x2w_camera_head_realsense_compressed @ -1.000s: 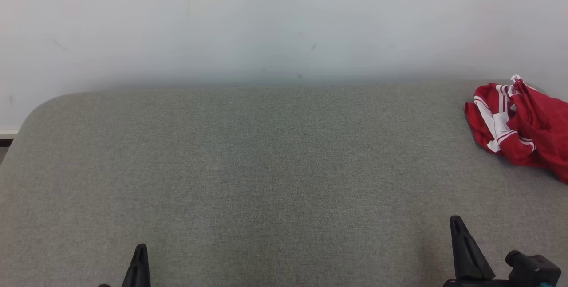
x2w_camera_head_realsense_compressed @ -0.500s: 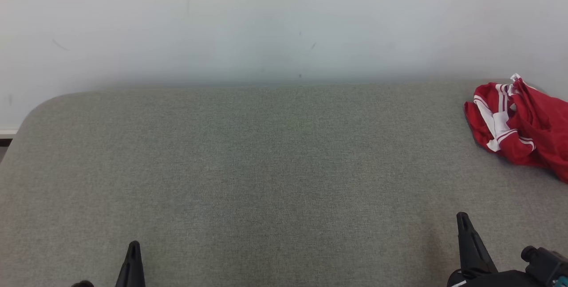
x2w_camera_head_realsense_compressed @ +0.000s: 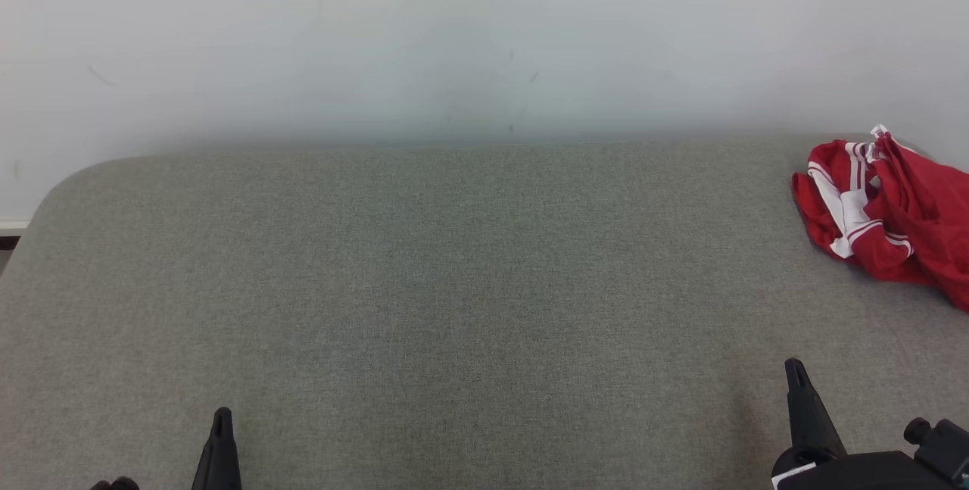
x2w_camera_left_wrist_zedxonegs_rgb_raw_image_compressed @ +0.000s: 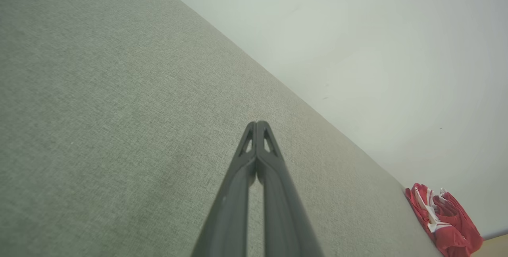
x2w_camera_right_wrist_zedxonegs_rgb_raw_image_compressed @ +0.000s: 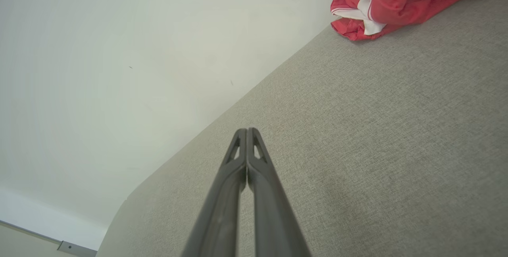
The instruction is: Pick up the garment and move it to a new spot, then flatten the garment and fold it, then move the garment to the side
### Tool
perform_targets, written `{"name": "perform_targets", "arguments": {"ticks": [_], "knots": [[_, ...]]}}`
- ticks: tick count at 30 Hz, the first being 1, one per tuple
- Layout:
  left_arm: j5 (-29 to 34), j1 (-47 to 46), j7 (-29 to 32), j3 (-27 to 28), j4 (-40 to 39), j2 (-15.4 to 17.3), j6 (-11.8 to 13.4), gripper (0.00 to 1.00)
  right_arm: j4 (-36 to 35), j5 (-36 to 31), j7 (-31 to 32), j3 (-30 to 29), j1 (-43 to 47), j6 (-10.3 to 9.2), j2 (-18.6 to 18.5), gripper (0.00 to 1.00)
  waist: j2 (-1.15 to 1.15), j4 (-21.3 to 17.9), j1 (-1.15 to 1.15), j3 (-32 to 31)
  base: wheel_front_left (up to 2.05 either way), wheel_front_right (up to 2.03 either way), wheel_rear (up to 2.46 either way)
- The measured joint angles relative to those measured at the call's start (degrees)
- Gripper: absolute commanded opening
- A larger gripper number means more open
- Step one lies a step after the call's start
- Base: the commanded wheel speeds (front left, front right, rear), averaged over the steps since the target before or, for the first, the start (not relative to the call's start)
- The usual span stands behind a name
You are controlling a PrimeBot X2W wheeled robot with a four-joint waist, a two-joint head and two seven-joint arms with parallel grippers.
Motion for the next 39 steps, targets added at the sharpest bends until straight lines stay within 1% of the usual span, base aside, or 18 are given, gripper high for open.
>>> {"name": "perform_targets", "arguments": {"ticks": [5,6,18,39], "knots": [[-3.9,-0.5,1.0,0.3,0.1,0.0,0.0,0.0,0.3,3.7,0.8,-0.3,-0.9,0.0,0.1,0.0,0.0,0.0,0.0,0.0,0.0,0.0,0.0],[-5.2,-1.0,1.4,0.4,0.2,0.0,0.0,0.0,0.4,5.4,1.0,-0.4,-1.0,0.0,0.1,0.0,0.0,0.0,0.0,0.1,0.0,0.0,0.0],[-14.0,-2.1,3.5,0.8,0.4,0.0,-0.1,0.0,1.0,13.4,2.8,-1.2,-2.2,0.0,0.3,0.0,0.0,-0.1,0.0,0.1,0.0,0.0,0.0],[-26.3,-3.6,7.0,1.7,1.0,0.0,-0.5,0.0,2.3,25.4,5.4,-2.3,-3.6,-0.01,0.6,0.0,0.0,-0.2,0.0,0.3,0.0,0.0,0.0]]}}
